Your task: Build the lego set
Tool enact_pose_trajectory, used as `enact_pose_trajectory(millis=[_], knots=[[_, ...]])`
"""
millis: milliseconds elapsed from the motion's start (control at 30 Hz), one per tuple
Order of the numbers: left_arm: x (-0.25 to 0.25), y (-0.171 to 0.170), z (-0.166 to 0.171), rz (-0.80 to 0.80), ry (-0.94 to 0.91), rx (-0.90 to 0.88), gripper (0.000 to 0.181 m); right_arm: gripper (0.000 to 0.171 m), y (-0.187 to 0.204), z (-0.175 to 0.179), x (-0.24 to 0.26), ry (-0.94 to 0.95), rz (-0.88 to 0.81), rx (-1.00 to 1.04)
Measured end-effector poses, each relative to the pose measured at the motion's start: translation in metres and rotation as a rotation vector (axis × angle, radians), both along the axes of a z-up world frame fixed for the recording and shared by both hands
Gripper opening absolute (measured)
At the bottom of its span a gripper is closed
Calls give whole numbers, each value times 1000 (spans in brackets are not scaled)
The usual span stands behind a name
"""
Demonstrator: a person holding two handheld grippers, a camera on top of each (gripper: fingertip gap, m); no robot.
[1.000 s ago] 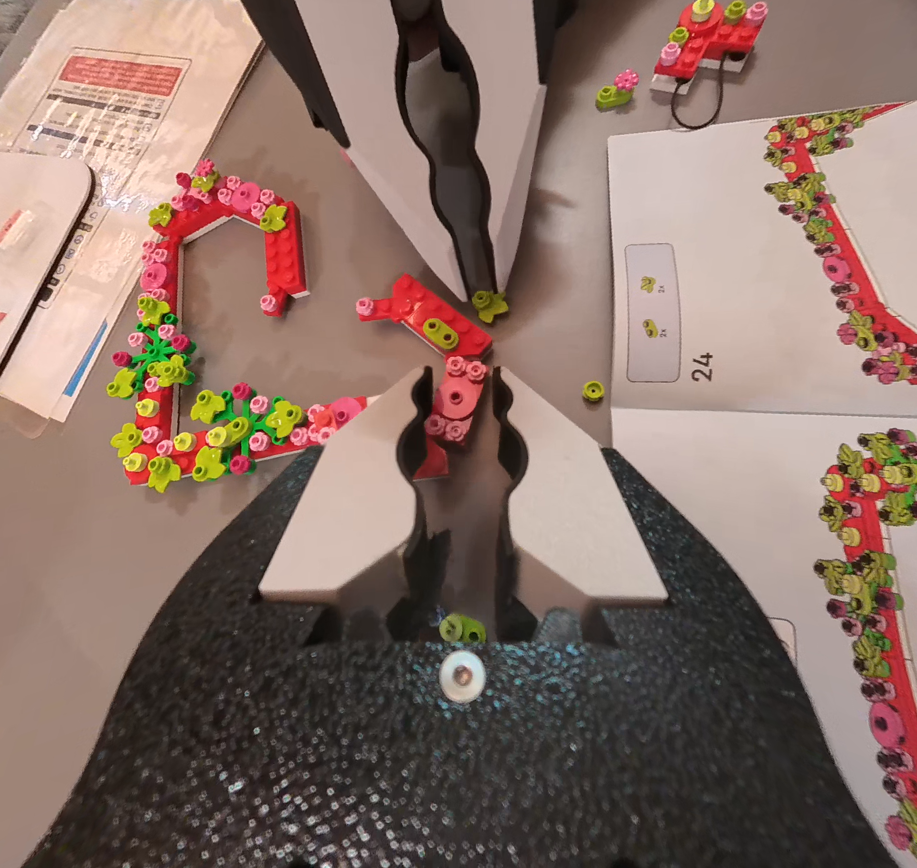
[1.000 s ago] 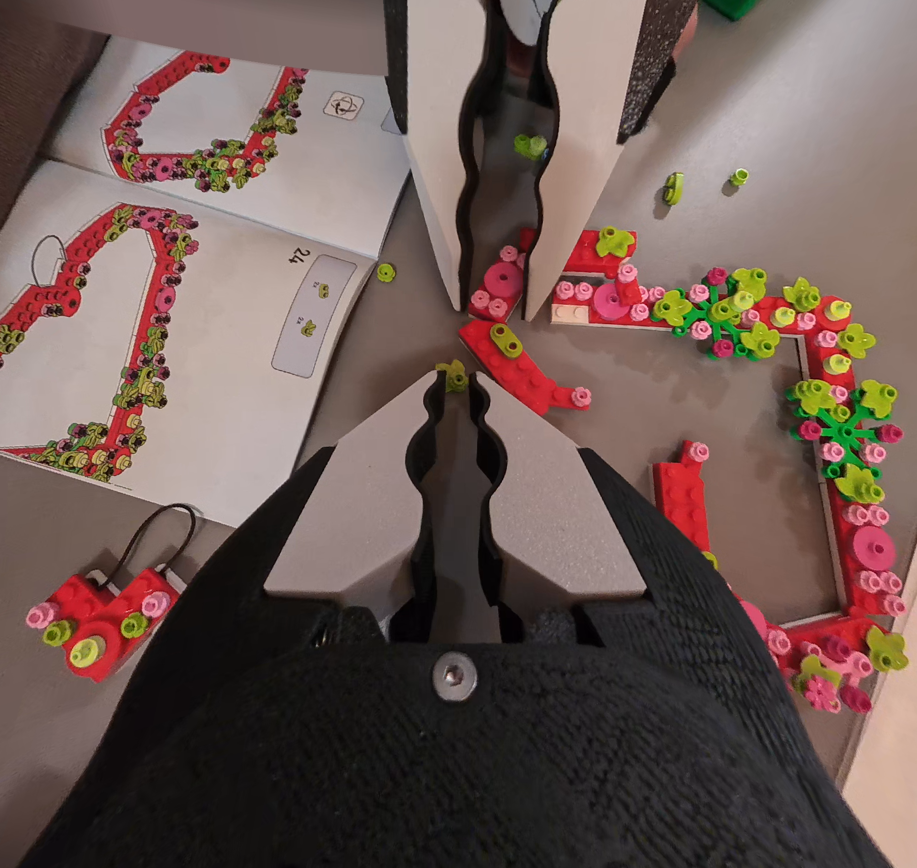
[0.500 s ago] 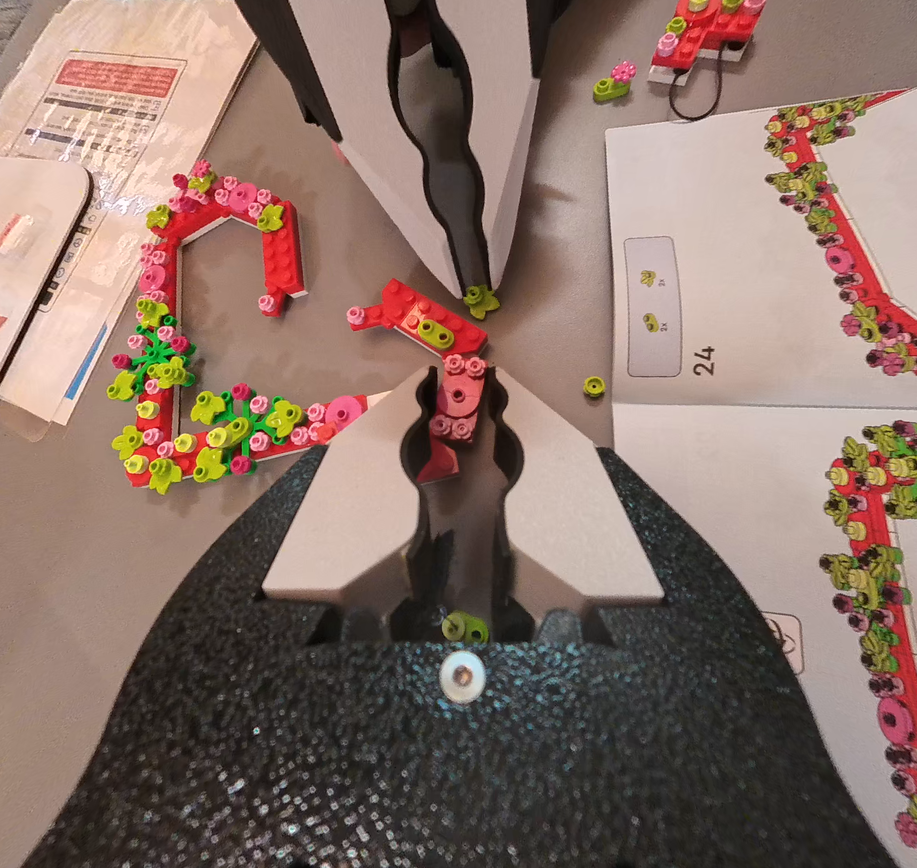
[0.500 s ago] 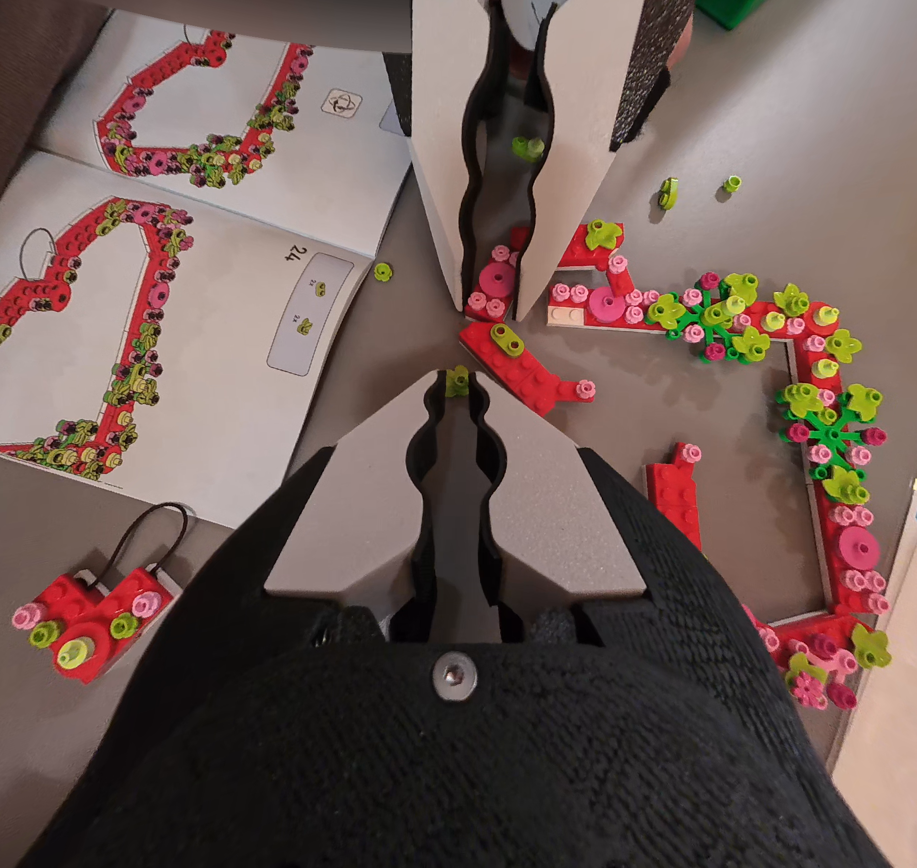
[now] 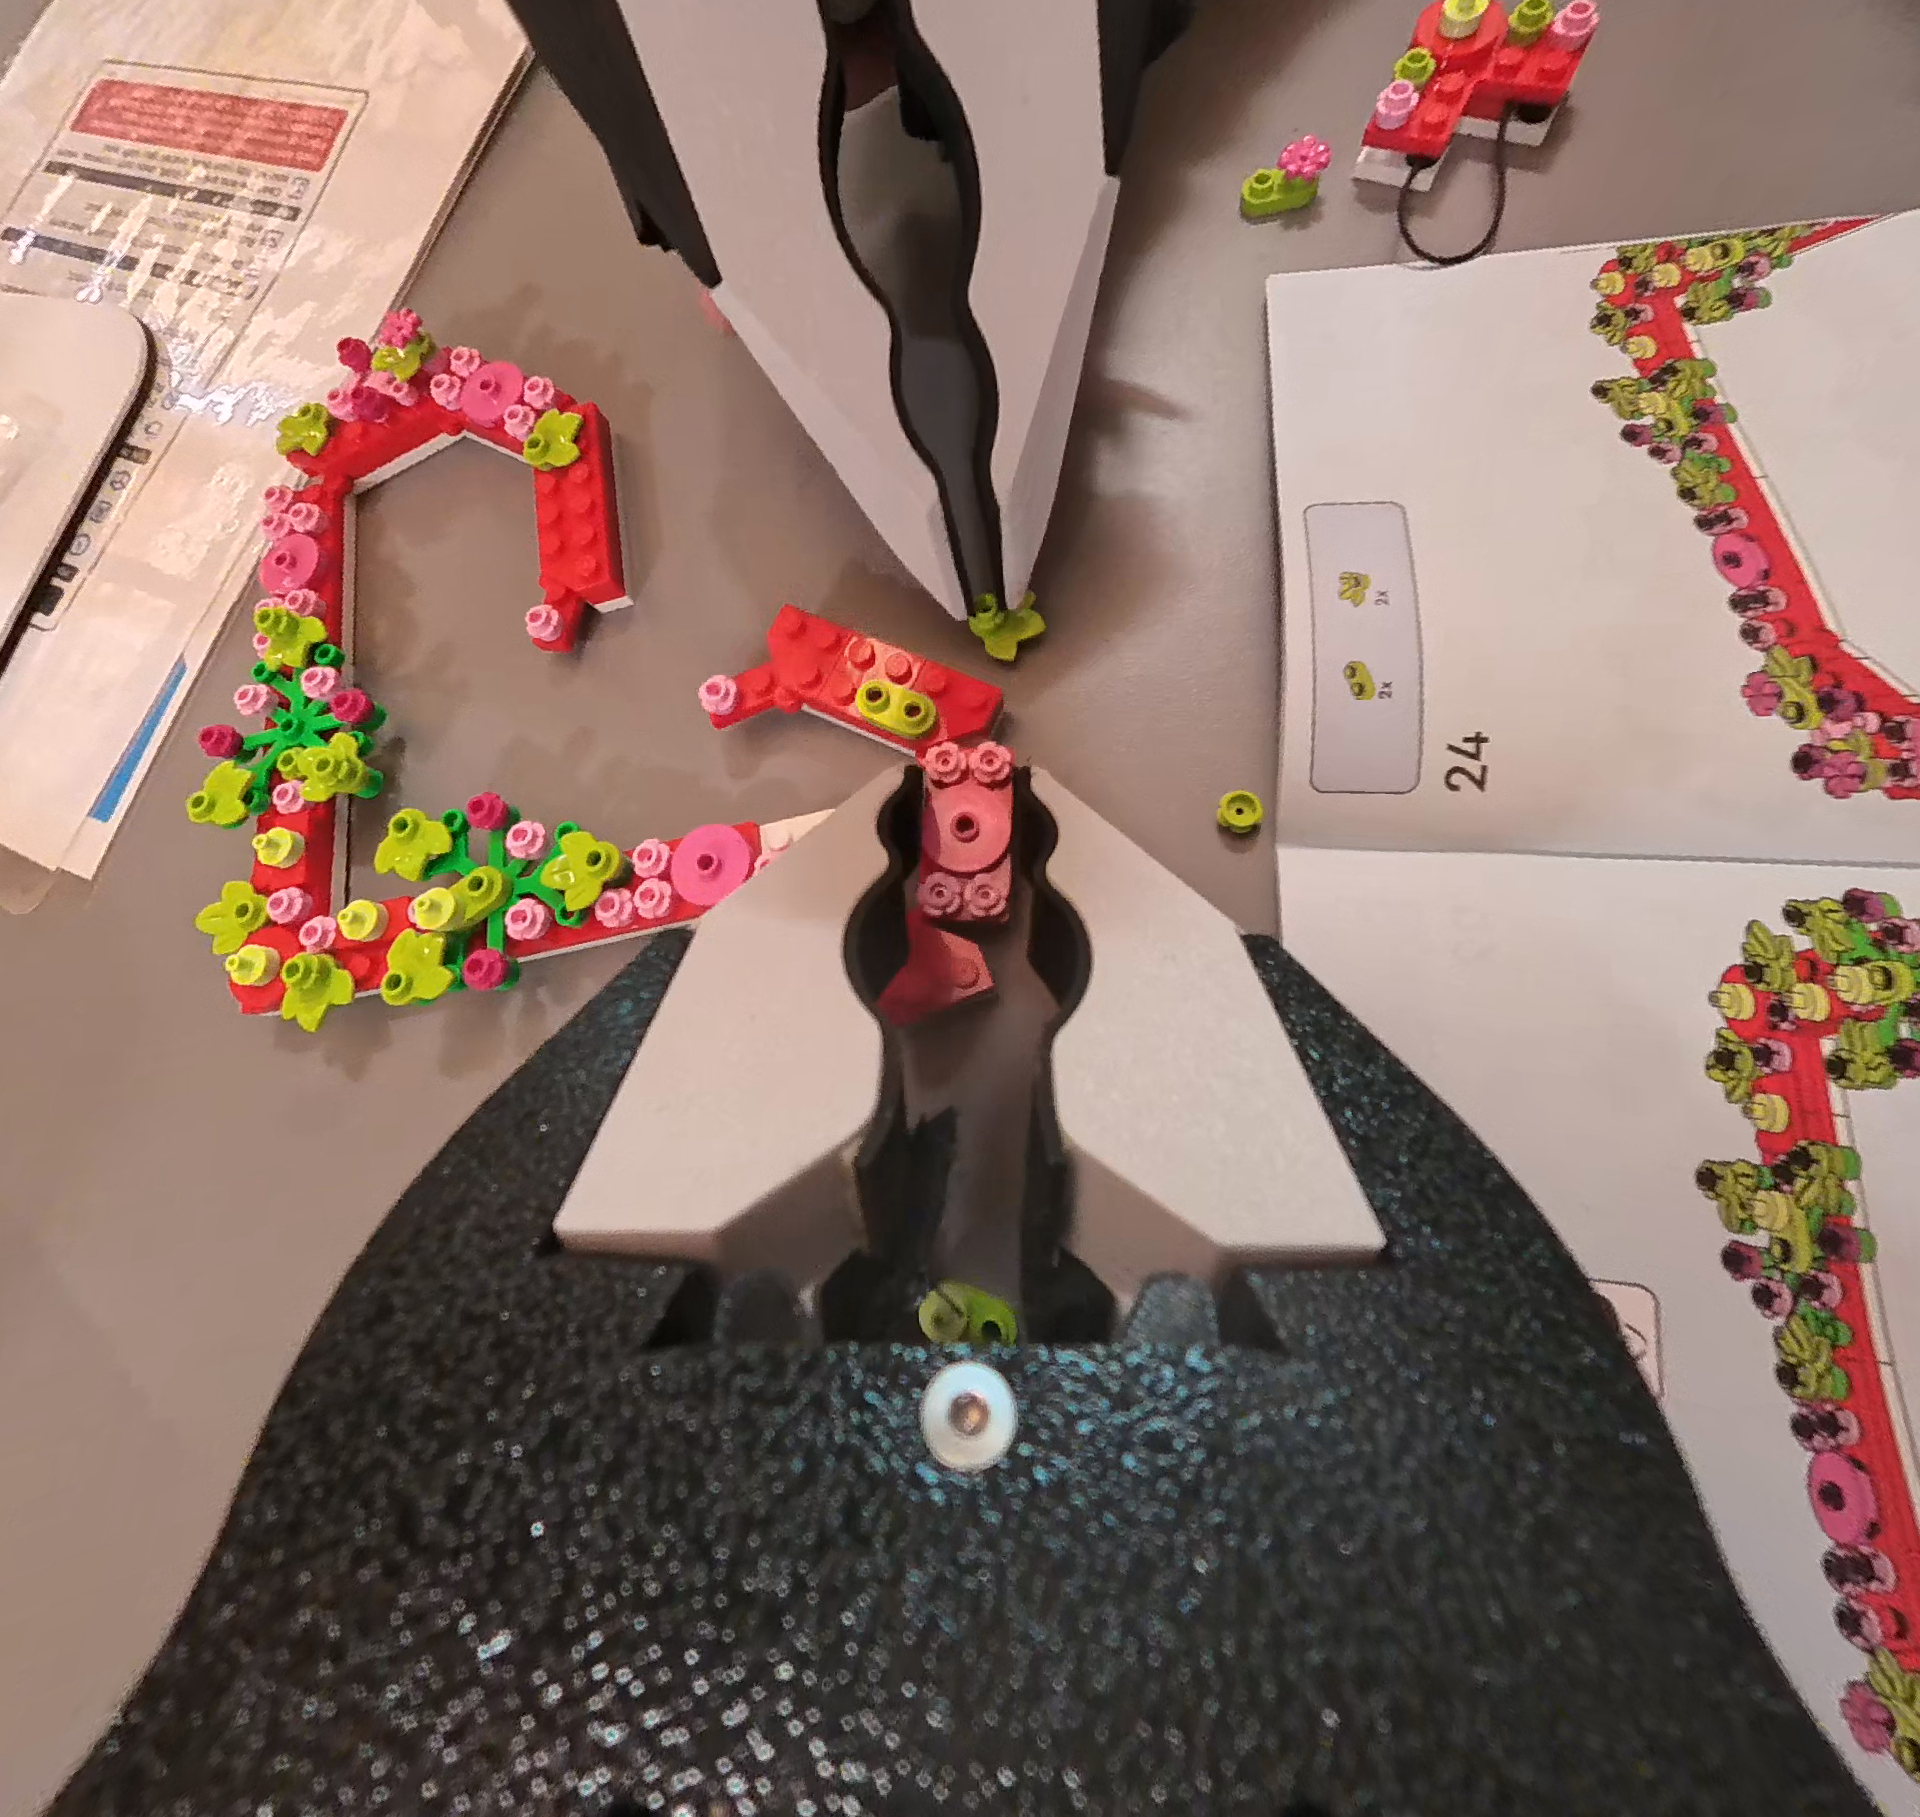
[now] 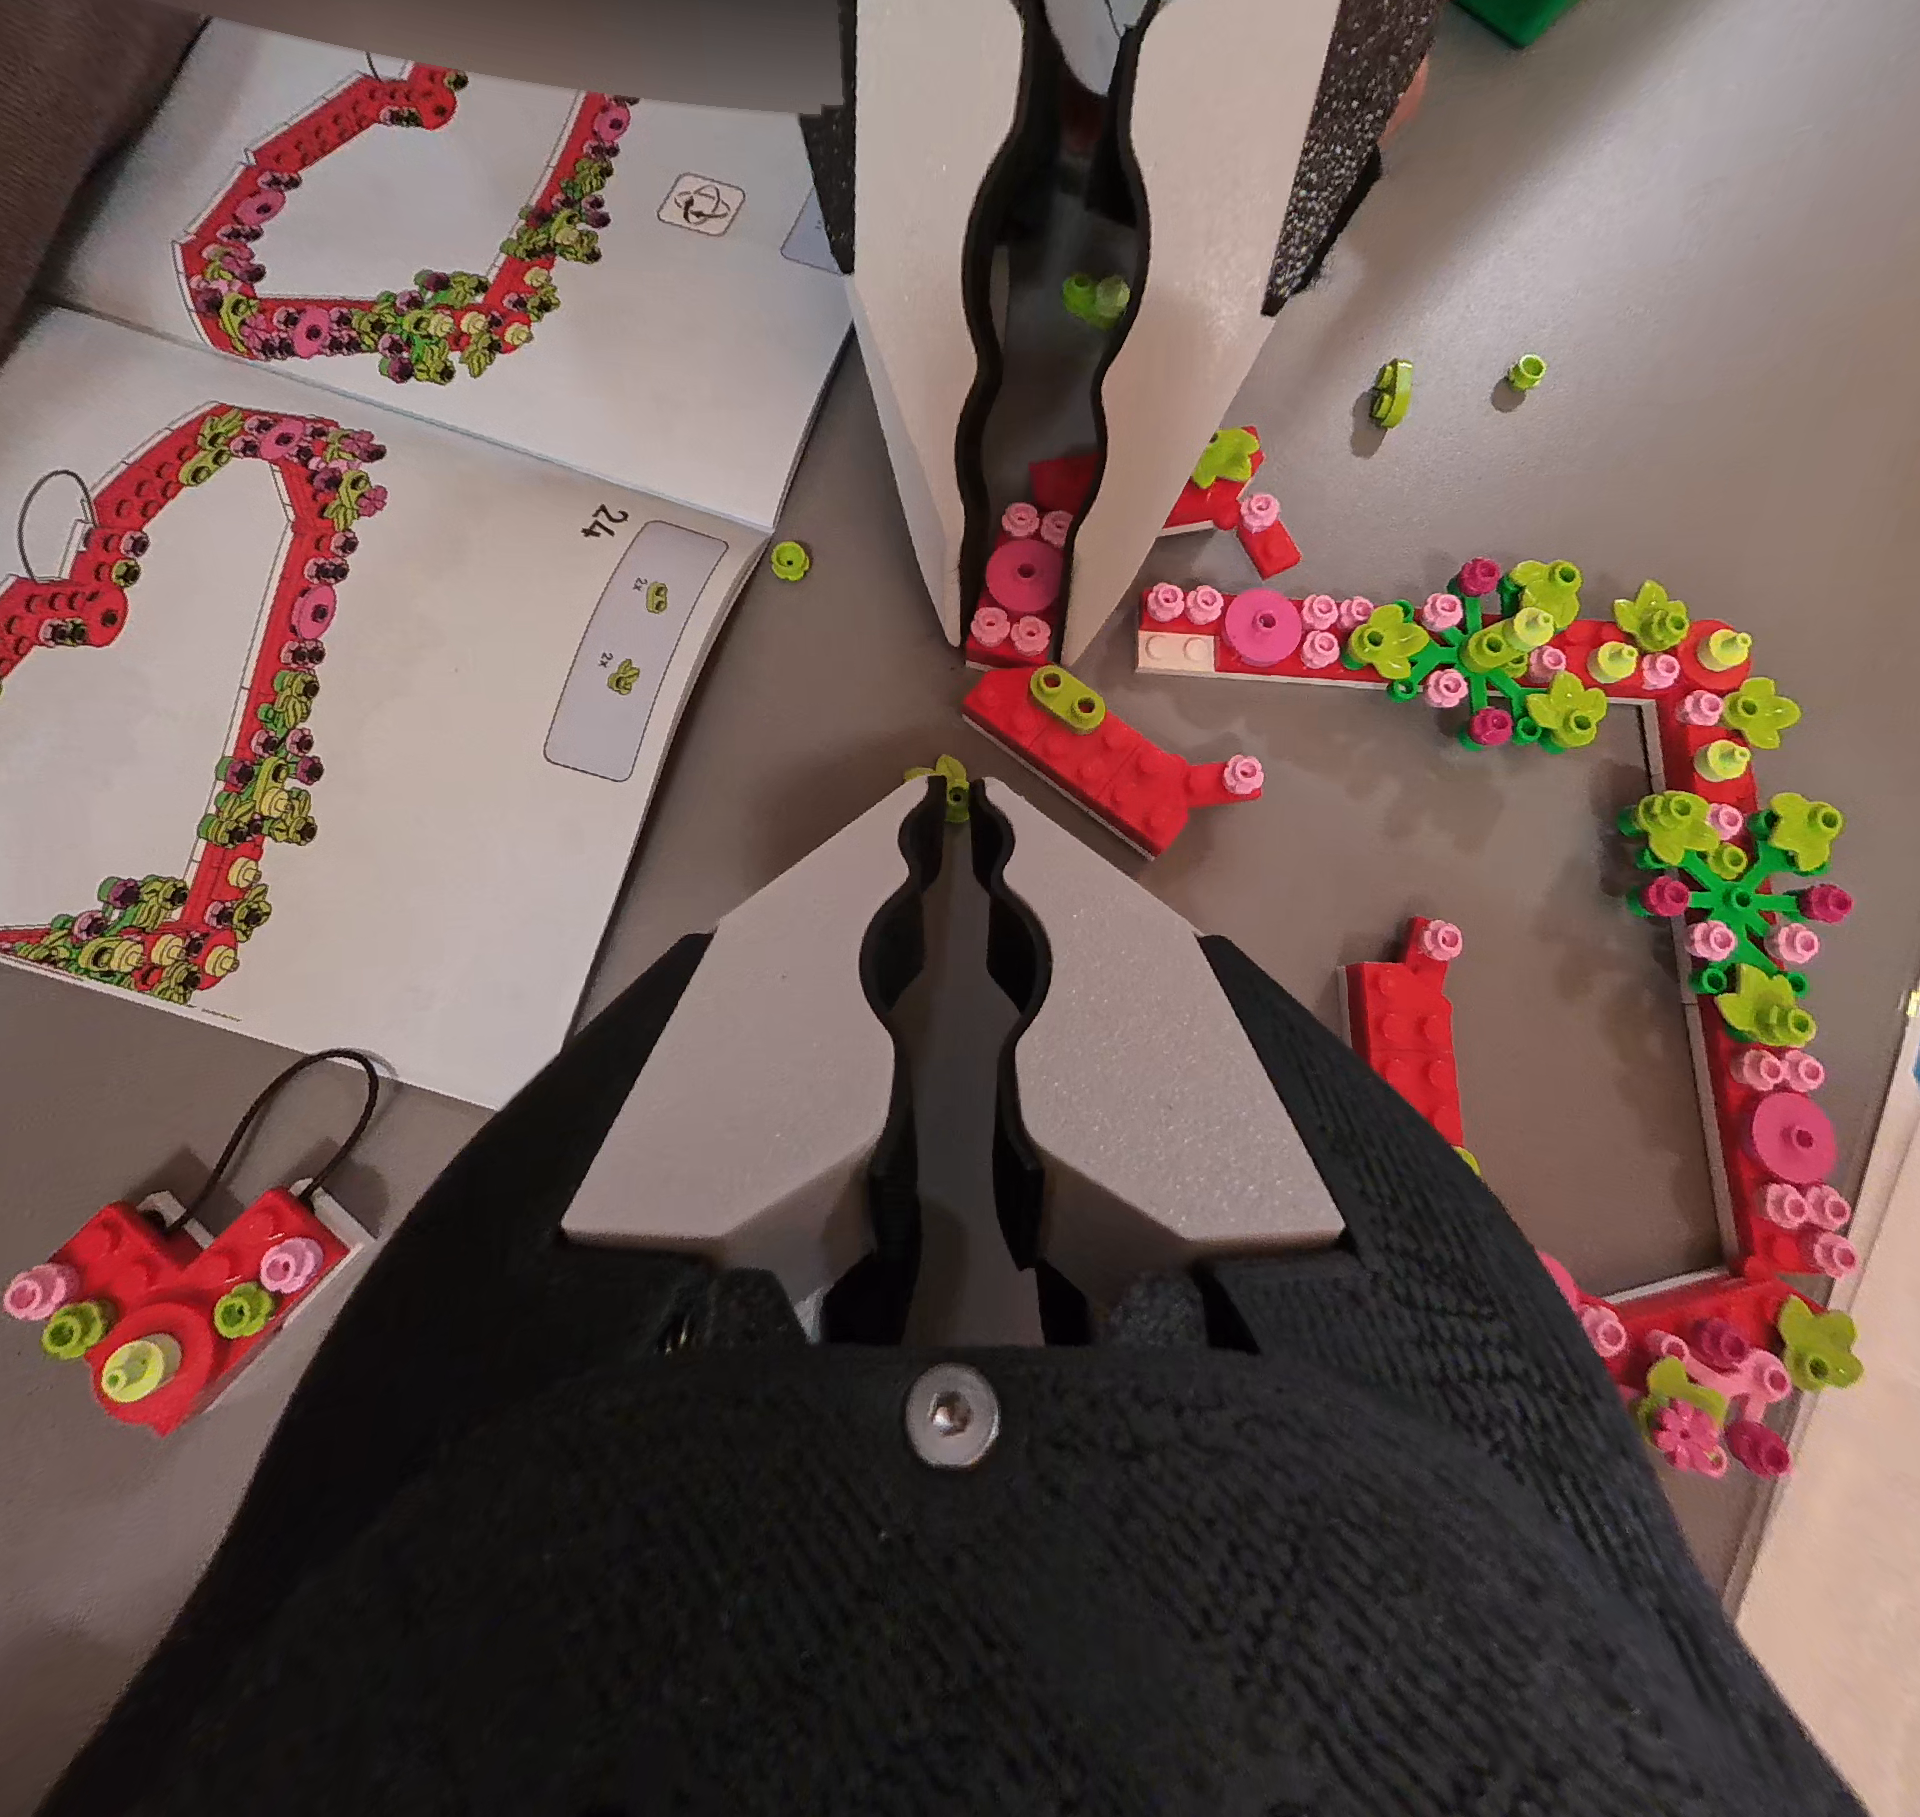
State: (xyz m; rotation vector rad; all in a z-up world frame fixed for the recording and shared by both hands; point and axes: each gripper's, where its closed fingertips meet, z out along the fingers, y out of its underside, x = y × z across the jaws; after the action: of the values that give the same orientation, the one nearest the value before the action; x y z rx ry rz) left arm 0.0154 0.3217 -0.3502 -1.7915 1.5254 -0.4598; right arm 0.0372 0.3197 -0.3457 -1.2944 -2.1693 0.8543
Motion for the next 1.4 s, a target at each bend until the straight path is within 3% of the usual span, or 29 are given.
enact_pose_trajectory(millis=[33, 1000, 1400], knots=[[0, 0, 0, 0, 0, -2, 16, 3, 0, 0, 0, 0, 1, -2], [-3, -3, 0, -26, 16, -10, 15, 6, 9, -2, -5, 19, -44, -12], [2, 5, 0, 101, 13, 5, 16, 5, 12, 18, -16, 129, -321, -74]])
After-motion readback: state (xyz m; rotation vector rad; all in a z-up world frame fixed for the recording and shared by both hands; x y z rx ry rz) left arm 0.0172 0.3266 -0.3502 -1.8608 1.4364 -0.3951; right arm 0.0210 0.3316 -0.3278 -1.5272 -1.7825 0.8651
